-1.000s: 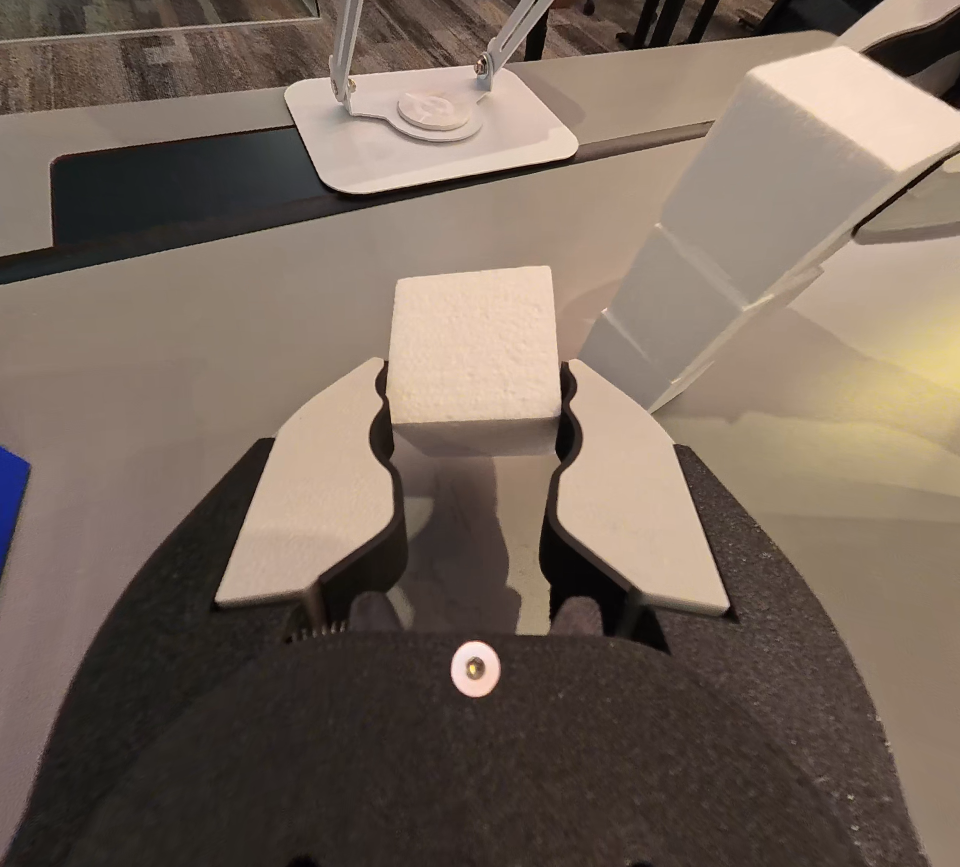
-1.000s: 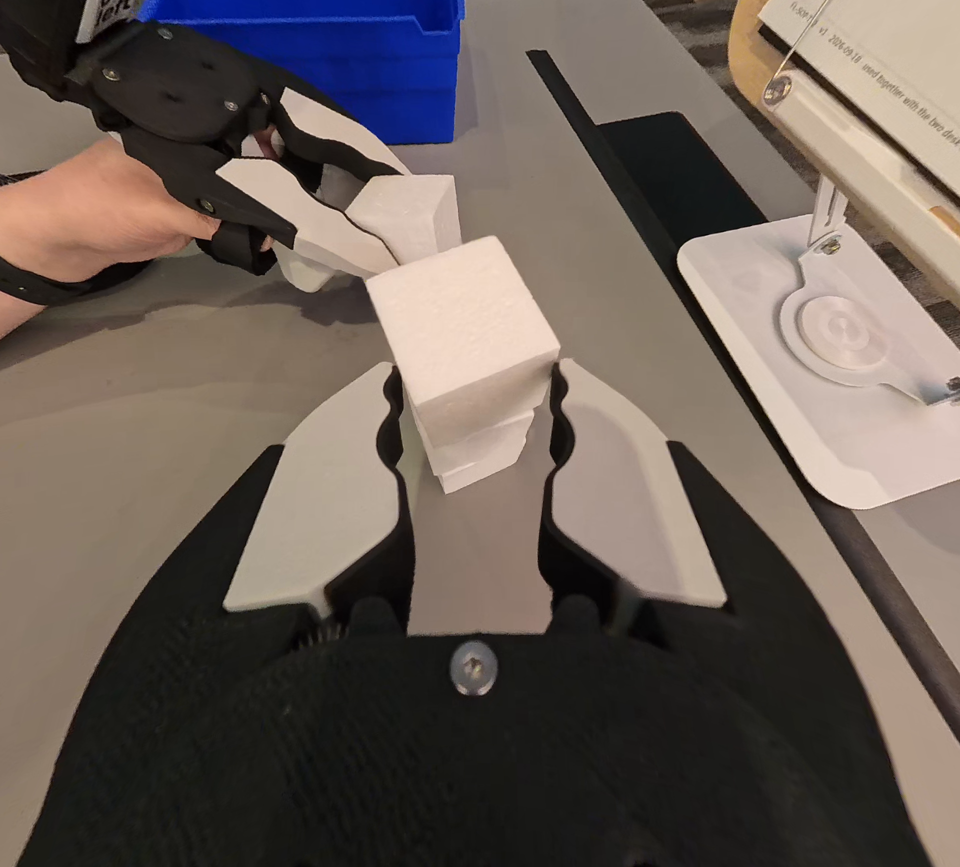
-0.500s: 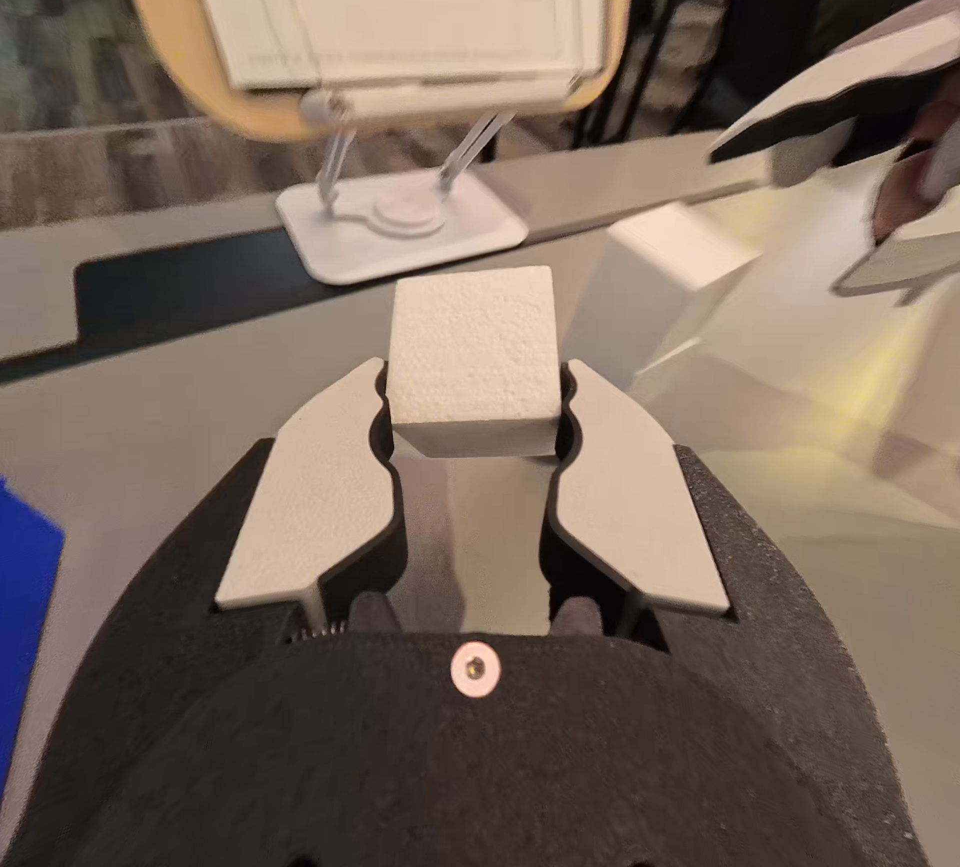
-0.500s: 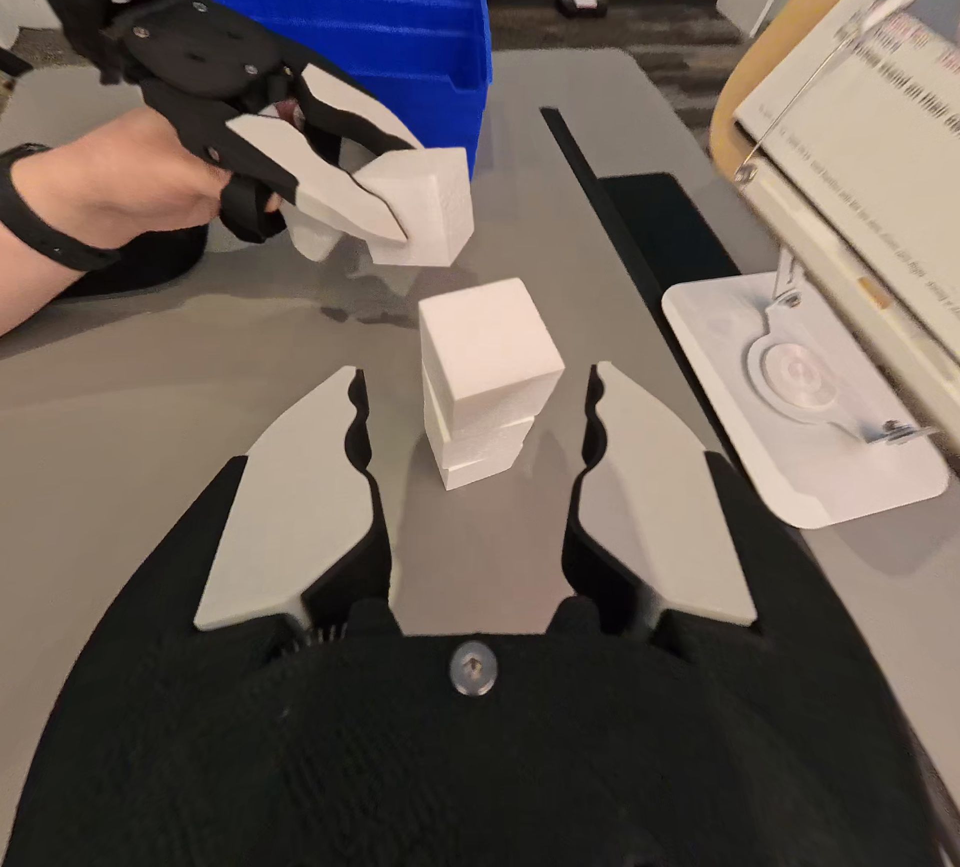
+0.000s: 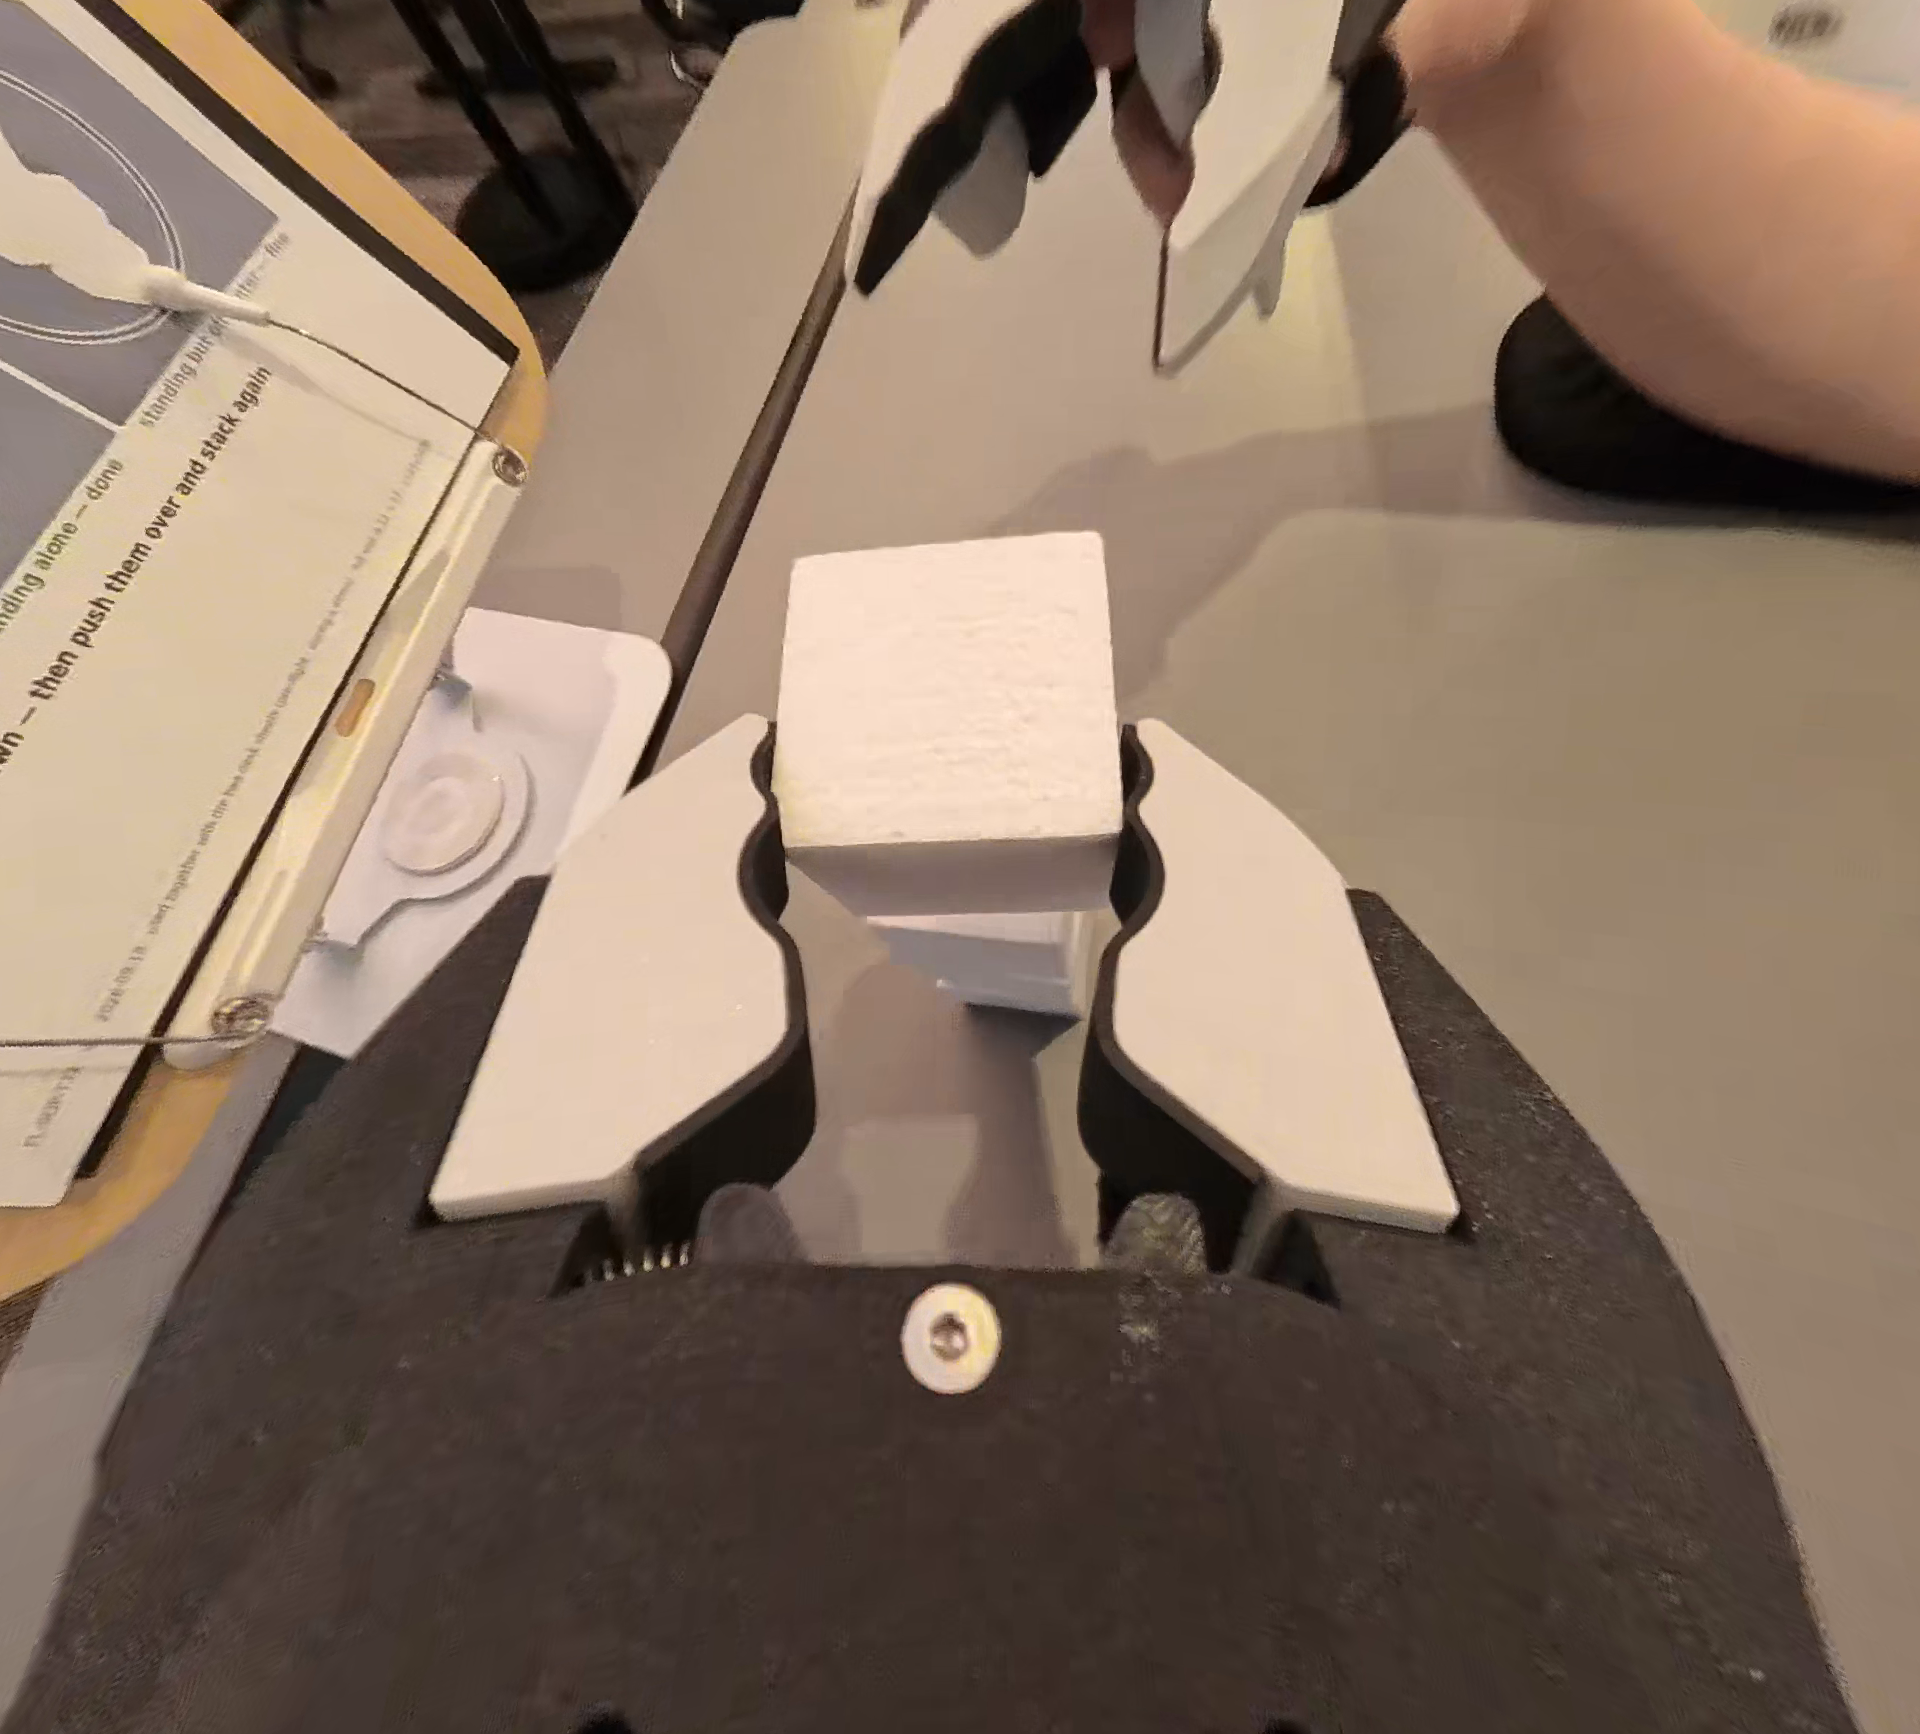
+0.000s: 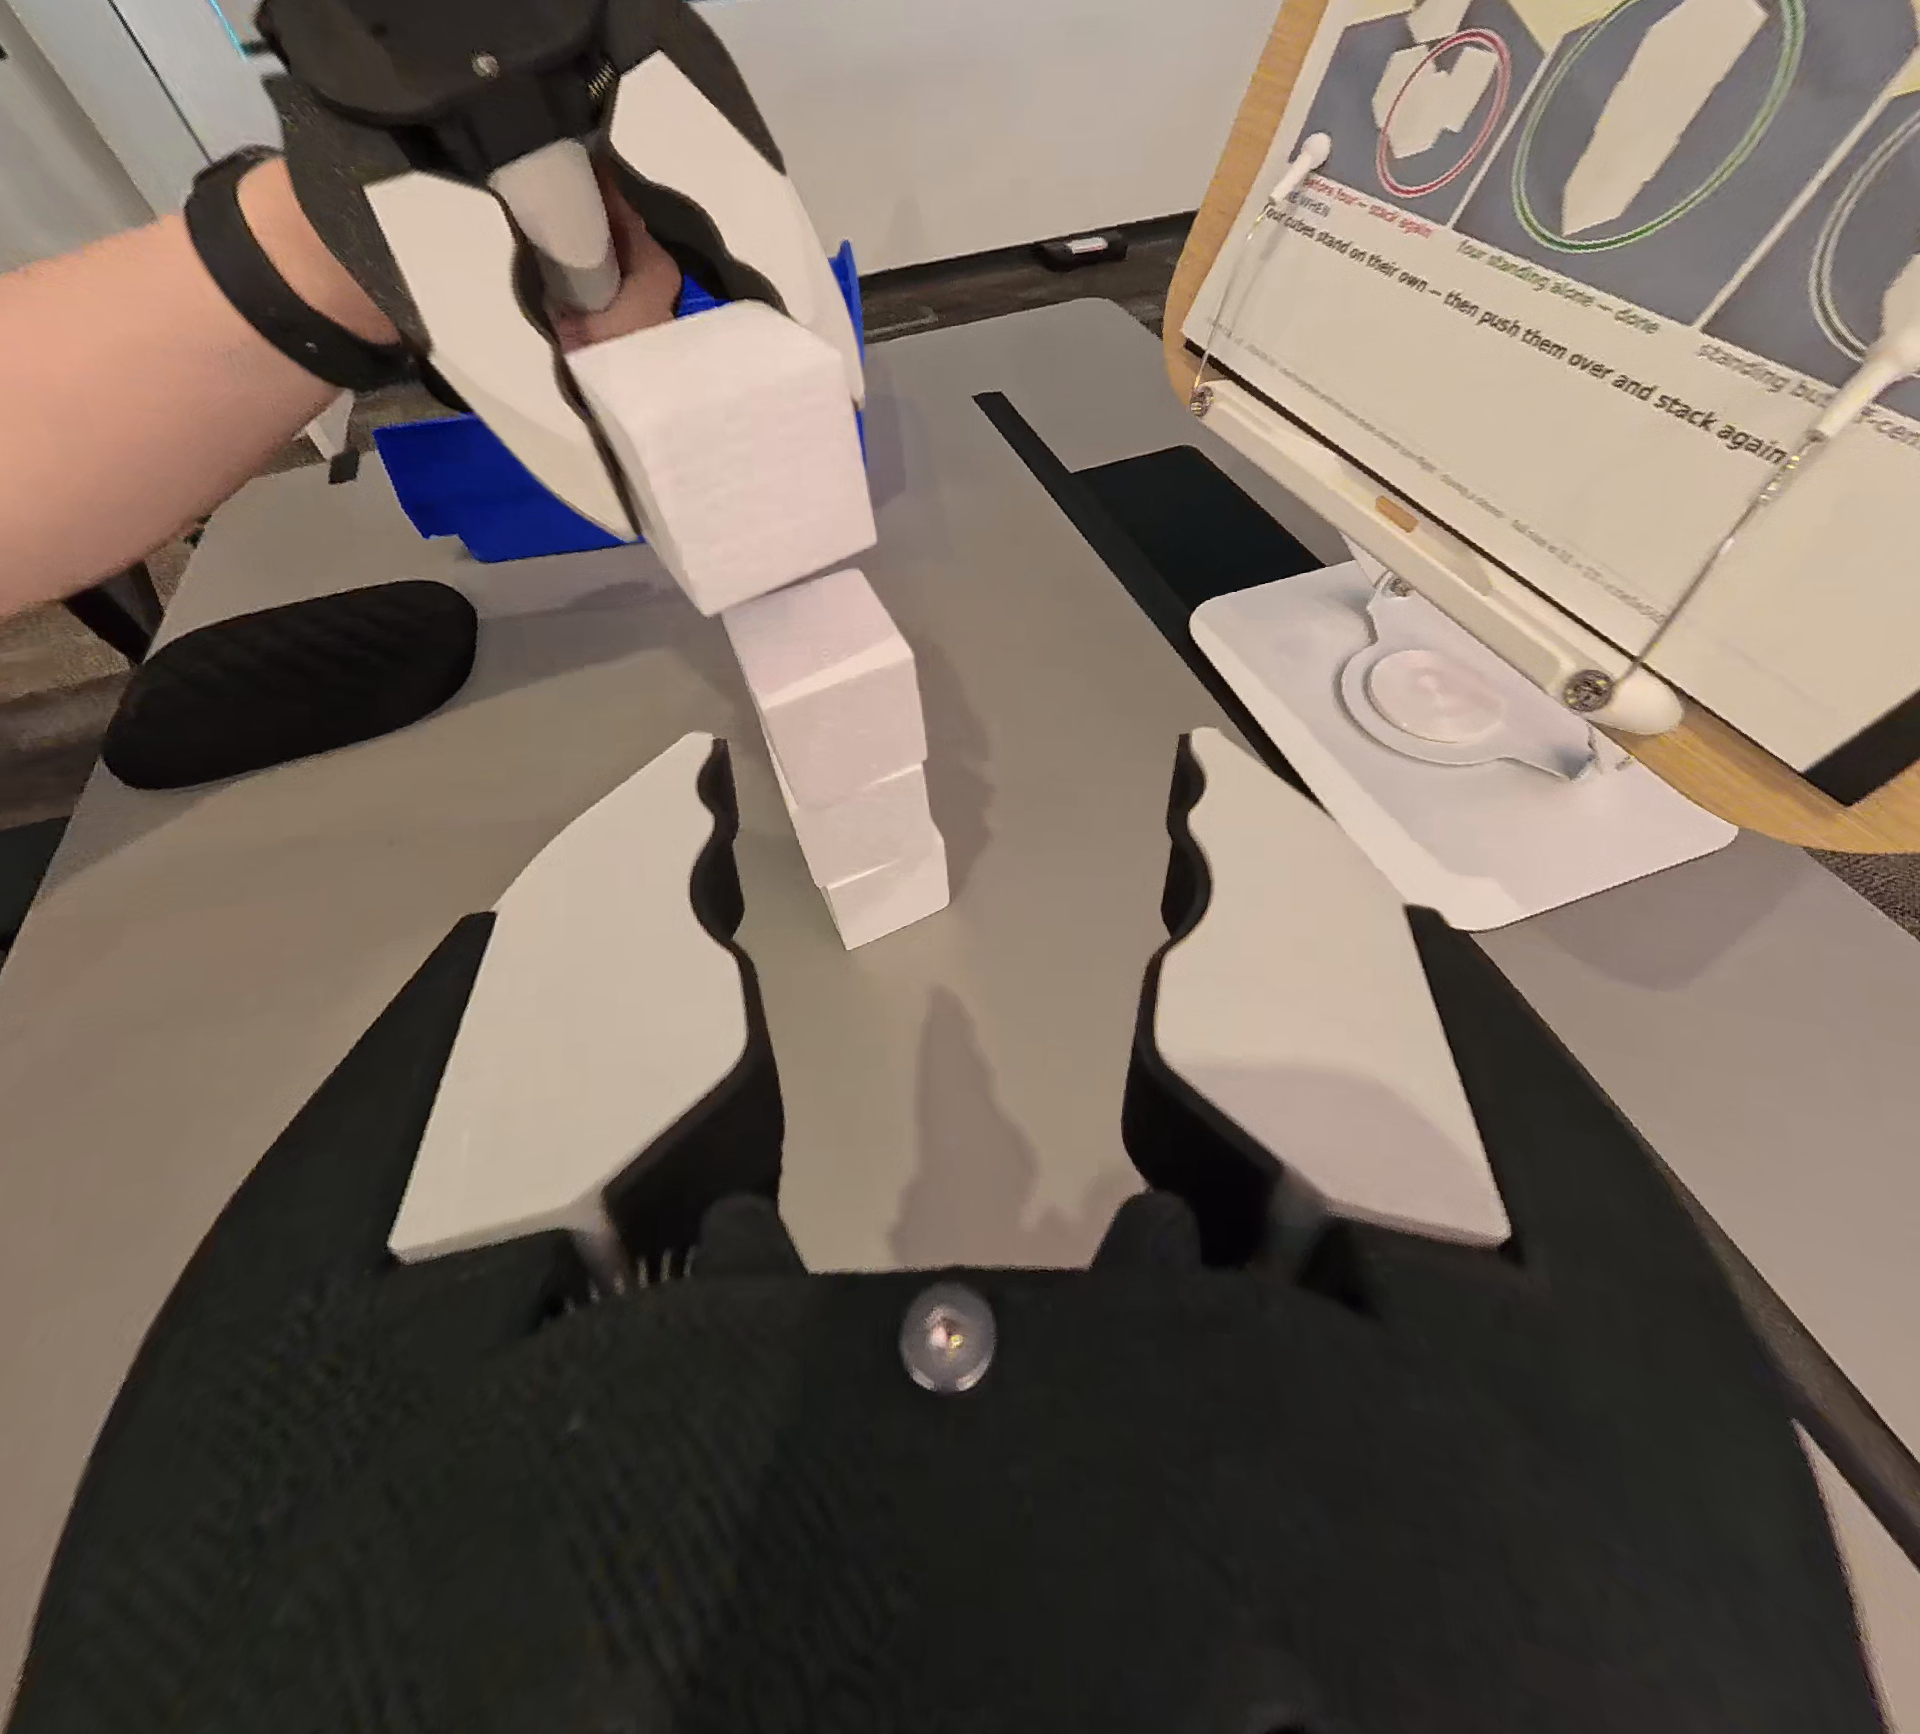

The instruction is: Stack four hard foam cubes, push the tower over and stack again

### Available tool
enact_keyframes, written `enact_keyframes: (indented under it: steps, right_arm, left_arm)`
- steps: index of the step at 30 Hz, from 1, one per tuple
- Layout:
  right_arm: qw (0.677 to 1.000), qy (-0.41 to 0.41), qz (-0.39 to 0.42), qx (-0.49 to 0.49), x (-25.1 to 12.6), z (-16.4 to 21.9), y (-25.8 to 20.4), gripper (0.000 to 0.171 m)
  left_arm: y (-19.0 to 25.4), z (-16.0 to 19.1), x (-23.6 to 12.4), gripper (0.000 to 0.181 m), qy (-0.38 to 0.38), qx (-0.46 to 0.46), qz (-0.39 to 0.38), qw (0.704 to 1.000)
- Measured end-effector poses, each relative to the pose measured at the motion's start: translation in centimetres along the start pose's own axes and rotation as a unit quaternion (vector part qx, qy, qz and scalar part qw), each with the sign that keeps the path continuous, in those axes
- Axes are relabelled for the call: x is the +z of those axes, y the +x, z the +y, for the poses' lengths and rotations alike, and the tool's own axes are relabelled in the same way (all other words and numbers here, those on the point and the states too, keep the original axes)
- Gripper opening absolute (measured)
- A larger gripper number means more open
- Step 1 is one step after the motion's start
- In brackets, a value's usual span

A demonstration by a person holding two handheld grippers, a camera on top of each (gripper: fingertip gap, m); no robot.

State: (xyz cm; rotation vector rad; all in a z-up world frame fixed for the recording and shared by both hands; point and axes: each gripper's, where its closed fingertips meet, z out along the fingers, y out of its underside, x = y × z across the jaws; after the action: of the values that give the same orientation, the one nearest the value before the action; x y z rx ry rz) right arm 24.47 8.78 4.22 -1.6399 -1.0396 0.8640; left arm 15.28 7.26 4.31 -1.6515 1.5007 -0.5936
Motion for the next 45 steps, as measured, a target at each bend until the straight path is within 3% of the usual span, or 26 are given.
enact_keyframes:
  steps: [8, 25, 29, 34, 37, 40, 45]
  right_arm:
    - [1.0, -0.006, -0.007, 0.003, 0.1, 0.4, 0.1, 0.081]
    - [1.0, -0.019, -0.004, 0.013, 0.3, 1.3, 0.7, 0.081]
    - [0.999, -0.027, -0.004, 0.017, 0.4, 1.8, 0.9, 0.081]
    - [0.999, -0.034, -0.003, 0.023, 0.4, 2.3, 1.3, 0.081]
    - [0.999, -0.035, -0.001, 0.025, 0.1, 2.5, 1.6, 0.081]
    - [0.999, -0.039, 0.004, 0.029, -0.5, 2.8, 2.2, 0.081]
    - [0.995, -0.085, 0.054, 0.027, -3.7, 5.1, 4.7, 0.081]
  left_arm:
    - [-0.4, 2.4, 1.7, 0.061, -0.025, -0.012, 0.04, 0.999]
    - [0.0, 2.9, 2.1, 0.062, -0.038, 0.006, 0.059, 0.997]
    - [0.1, 3.1, 2.3, 0.079, -0.044, 0.006, 0.055, 0.998]
    - [0.6, 1.6, 0.7, 0.086, 0.012, -0.012, 0.046, 0.999]
    - [0.5, 1.5, -1.8, 0.079, 0.062, -0.032, -0.004, 0.998]
    - [-0.5, 4.9, -3.5, 0.072, 0.074, -0.078, -0.114, 0.988]
    - [1.9, 13.1, -1.4, 0.057, 0.005, -0.136, -0.172, 0.976]
